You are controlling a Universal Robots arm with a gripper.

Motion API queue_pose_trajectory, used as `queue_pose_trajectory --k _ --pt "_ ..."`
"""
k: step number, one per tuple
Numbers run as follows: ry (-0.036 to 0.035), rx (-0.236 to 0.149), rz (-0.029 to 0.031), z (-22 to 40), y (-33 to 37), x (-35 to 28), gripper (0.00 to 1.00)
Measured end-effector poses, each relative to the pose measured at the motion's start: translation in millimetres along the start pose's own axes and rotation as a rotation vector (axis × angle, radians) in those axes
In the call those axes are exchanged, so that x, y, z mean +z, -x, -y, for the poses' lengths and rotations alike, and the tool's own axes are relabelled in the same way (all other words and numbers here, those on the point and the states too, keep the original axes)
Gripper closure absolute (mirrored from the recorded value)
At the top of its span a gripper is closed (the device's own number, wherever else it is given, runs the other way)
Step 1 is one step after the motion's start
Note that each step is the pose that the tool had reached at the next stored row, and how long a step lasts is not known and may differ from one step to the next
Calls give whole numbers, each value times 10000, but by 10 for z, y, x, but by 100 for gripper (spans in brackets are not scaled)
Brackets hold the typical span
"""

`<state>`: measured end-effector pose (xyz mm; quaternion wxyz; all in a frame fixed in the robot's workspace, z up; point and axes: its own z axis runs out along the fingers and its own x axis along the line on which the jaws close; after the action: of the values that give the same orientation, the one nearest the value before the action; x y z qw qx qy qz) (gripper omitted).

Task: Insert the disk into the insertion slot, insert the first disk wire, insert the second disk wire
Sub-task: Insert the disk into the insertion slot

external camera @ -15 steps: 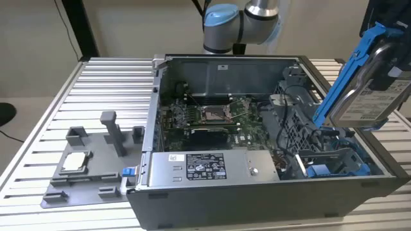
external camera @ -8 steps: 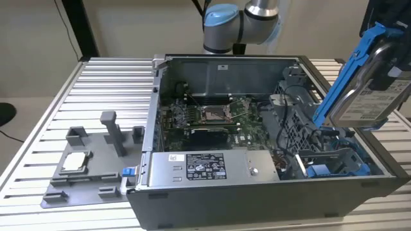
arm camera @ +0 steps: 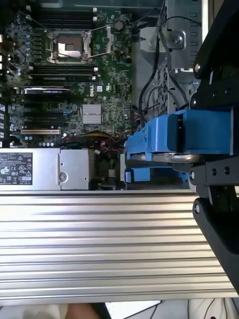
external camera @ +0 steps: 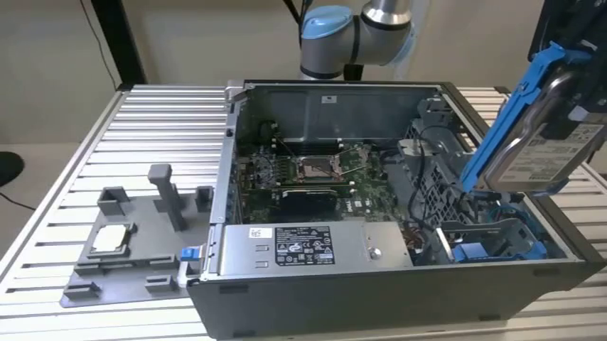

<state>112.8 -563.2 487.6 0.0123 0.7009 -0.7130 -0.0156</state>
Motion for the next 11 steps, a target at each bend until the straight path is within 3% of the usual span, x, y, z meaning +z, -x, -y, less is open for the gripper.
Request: queue_pose_trajectory --k 11 --pt "1 -141 55 22 -73 166 100"
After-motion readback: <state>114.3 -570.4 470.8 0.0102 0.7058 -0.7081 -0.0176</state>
